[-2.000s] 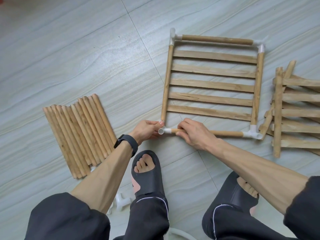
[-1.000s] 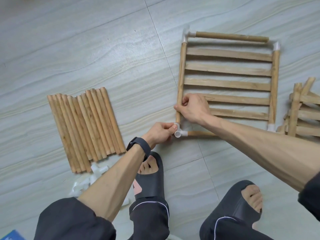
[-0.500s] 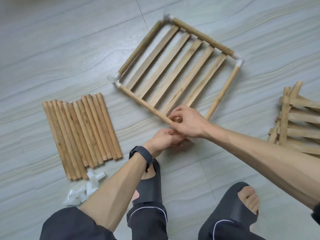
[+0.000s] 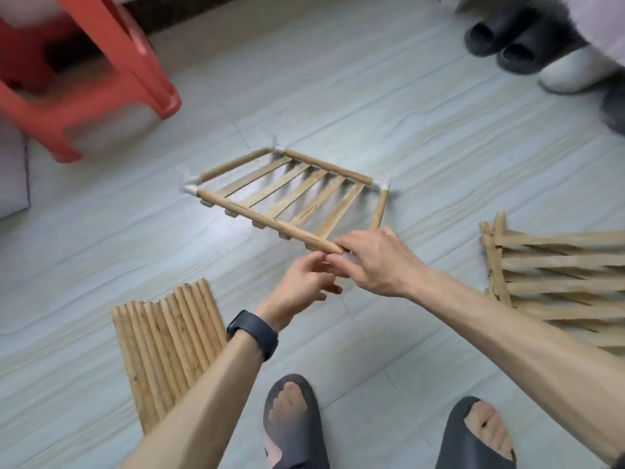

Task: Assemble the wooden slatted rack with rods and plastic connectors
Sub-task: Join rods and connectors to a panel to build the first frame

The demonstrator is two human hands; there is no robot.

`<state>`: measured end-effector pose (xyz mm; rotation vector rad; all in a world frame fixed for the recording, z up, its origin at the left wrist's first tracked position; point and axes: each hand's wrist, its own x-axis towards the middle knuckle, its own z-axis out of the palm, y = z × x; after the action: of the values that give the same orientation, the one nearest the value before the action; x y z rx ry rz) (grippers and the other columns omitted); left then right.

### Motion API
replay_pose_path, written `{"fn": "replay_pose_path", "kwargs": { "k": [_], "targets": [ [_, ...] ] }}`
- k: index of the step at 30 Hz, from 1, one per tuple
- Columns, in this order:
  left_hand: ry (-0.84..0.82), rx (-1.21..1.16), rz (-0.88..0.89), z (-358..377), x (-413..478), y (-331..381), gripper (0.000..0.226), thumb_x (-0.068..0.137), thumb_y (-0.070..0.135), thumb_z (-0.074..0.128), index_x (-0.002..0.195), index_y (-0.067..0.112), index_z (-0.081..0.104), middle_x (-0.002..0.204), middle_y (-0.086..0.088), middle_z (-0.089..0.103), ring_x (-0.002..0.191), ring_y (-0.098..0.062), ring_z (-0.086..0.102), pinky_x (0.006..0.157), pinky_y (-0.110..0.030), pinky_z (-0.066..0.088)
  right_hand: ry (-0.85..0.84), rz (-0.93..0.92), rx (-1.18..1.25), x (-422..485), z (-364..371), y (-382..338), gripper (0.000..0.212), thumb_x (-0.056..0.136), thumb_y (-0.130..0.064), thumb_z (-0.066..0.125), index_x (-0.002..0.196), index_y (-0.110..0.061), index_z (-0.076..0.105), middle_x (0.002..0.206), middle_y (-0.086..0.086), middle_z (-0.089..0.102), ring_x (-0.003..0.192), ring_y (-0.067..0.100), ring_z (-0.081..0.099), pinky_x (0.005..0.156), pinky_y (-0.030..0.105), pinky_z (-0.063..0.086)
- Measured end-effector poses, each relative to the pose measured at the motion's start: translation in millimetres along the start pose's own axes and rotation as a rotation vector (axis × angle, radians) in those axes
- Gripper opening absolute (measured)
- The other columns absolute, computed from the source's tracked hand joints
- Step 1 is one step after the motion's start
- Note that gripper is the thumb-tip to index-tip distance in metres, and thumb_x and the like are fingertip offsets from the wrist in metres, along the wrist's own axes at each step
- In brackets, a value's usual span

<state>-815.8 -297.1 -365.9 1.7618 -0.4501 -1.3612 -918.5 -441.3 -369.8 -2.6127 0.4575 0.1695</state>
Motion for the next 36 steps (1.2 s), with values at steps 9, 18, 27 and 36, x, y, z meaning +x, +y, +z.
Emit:
{"fn": "replay_pose_path", "kwargs": {
  "k": [9,18,27,36],
  "targets": [
    [0.264,1.388,0.740,-15,-38,103,0.048,0.095,0.065,0.033,0.113,0.035,0.067,0.111,0.007,0.066,0.106,-0.019,0.055,0.096,-0.039,0.042,0.117,0.006,0.440,-67,-77,-8,0.041,0.096,-0.050,0.052,0.078,-0.015,0.066,0.070,0.002,0.063,0.070,0.014,0.061,0.070,0.039,0.050],
    [0.234,1.399,0.632,70,-17,89,0.055,0.103,0.056,0.018,0.091,0.029,0.063,0.077,0.004,0.061,0.075,-0.023,0.064,0.060,-0.034,0.043,0.121,0.031,0.281,-113,-77,53,0.033,0.101,-0.049,0.051,0.090,-0.028,0.074,0.082,-0.004,0.063,0.089,-0.001,0.058,0.075,0.022,0.040],
    [0.199,1.258,0.492,79,-24,138,0.058,0.102,0.056,0.022,0.077,0.031,0.067,0.066,0.006,0.061,0.064,-0.017,0.060,0.055,-0.030,0.043,0.427,0.057,0.145,-116,-108,48,0.062,0.100,-0.065,0.026,0.078,-0.026,0.069,0.079,-0.011,0.053,0.071,0.011,0.056,0.067,0.035,0.047],
    [0.236,1.228,0.465,114,-21,135,0.055,0.100,0.044,0.029,0.061,0.013,0.051,0.065,-0.005,0.057,0.061,-0.023,0.055,0.055,-0.031,0.039,0.266,0.419,0.395,-118,-111,56,0.073,0.104,-0.057,0.037,0.051,-0.017,0.066,0.054,-0.010,0.065,0.059,0.008,0.059,0.076,0.036,0.049]
  ]
}}
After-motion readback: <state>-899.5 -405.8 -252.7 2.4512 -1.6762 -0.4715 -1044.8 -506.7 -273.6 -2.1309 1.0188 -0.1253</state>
